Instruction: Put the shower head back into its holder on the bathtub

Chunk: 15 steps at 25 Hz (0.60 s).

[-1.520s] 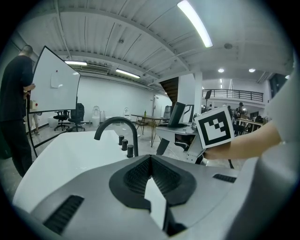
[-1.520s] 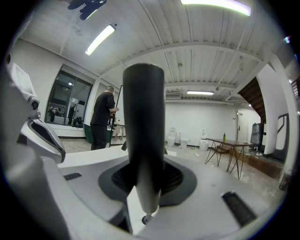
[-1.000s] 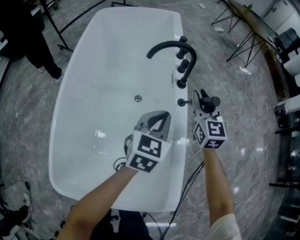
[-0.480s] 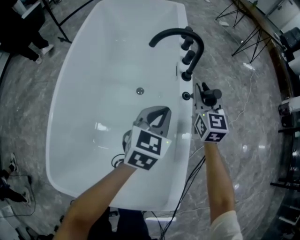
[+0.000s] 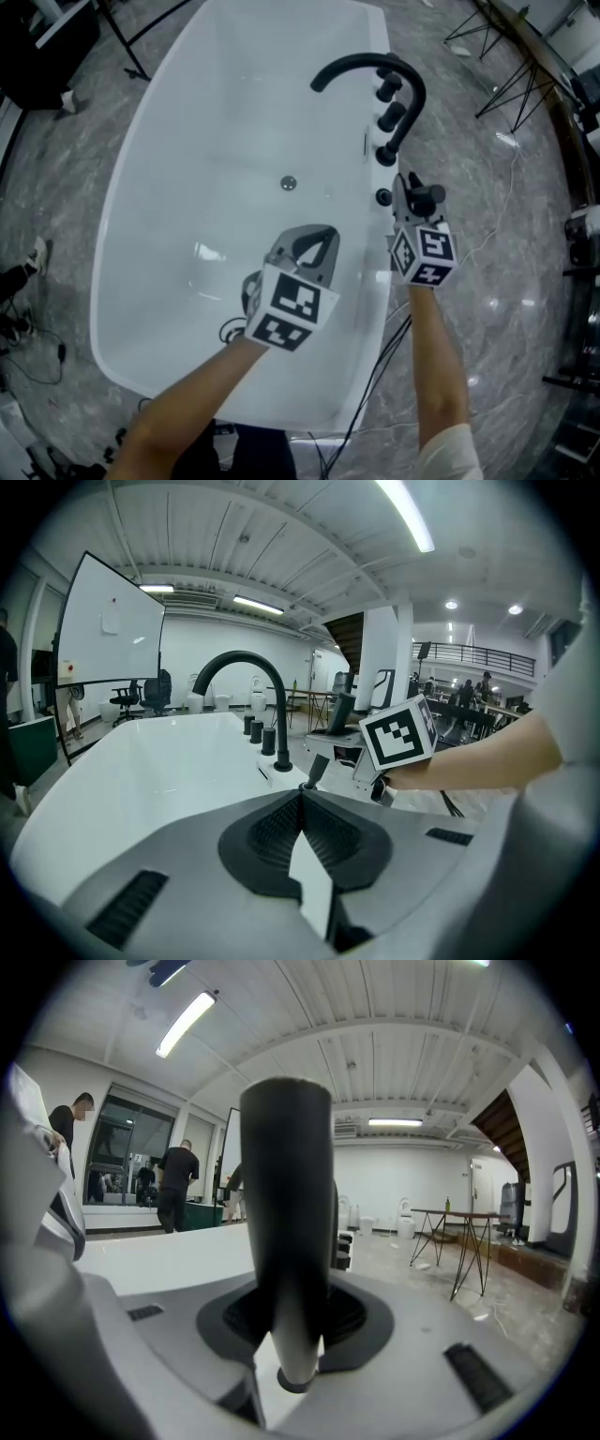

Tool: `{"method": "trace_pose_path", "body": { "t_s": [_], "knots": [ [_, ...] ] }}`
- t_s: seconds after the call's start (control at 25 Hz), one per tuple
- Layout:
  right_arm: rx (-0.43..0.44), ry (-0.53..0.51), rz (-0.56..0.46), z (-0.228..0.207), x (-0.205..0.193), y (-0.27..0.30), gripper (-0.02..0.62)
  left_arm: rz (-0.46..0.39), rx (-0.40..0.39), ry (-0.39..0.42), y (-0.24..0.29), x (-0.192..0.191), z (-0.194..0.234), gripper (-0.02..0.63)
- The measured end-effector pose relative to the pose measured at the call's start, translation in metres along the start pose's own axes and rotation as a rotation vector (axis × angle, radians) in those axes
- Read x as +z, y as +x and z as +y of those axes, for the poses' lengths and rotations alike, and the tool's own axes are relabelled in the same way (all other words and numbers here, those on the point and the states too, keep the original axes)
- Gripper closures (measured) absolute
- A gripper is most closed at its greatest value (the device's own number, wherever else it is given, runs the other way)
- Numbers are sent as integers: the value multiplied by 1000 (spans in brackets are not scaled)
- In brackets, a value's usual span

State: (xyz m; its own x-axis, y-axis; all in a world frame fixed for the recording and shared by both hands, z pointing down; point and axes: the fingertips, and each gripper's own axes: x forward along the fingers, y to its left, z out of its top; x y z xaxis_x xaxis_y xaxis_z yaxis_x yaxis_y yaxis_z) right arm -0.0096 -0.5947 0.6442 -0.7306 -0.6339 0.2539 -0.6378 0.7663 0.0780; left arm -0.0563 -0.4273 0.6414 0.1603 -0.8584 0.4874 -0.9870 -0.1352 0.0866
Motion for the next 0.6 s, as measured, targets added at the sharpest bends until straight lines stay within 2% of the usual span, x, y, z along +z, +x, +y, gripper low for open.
{"method": "trace_pose_path", "body": {
  "t_s": [0.6],
  "knots": [
    [21, 3, -16, 0, 6, 17, 489, 10, 12, -22, 7, -7, 11, 598]
  ]
}}
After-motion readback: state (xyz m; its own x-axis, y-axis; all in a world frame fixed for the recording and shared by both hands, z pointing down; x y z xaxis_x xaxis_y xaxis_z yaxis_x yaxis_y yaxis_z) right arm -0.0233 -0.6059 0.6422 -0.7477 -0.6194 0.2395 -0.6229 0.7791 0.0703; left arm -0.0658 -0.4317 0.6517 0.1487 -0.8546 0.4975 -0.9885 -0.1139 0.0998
